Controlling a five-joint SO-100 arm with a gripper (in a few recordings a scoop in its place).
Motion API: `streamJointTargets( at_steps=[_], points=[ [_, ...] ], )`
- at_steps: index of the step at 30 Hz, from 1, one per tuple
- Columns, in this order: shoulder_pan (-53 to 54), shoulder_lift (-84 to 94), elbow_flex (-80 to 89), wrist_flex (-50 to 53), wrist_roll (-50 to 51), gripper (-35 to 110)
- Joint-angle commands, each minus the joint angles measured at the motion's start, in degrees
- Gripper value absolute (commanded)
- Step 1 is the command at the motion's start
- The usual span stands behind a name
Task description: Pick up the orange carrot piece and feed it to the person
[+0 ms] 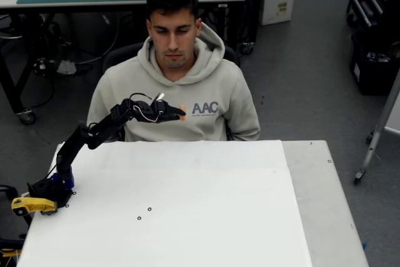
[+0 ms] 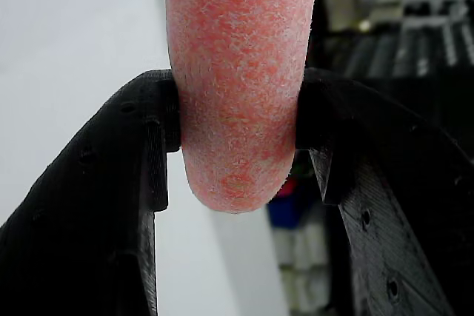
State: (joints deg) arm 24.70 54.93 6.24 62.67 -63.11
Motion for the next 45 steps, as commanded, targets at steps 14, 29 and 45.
streamJointTargets(
  at_steps=[14, 29, 45],
  points=[
    [-7.4, -6.9, -24.0, -11.1, -4.1, -3],
    [-9.5, -13.5, -23.7, -32.7, -4.2, -3],
    [-10.3, -16.7, -23.7, -38.1, -4.2, -3]
  ],
)
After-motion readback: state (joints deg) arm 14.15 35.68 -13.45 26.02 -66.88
